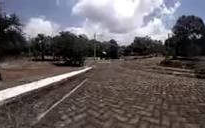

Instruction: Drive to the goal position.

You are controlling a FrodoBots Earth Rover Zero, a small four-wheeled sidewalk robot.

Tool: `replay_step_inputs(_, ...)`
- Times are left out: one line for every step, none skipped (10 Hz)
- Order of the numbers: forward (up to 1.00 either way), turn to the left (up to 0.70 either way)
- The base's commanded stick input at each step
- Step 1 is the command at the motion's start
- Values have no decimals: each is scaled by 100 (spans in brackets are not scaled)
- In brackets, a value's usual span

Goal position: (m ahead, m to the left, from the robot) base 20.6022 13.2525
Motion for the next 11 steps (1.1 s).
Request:
replay_step_inputs(70,0)
replay_step_inputs(70,0)
replay_step_inputs(70,0)
replay_step_inputs(70,0)
replay_step_inputs(70,0)
replay_step_inputs(70,0)
replay_step_inputs(70,0)
replay_step_inputs(70,0)
replay_step_inputs(70,0)
replay_step_inputs(70,0)
replay_step_inputs(70,0)
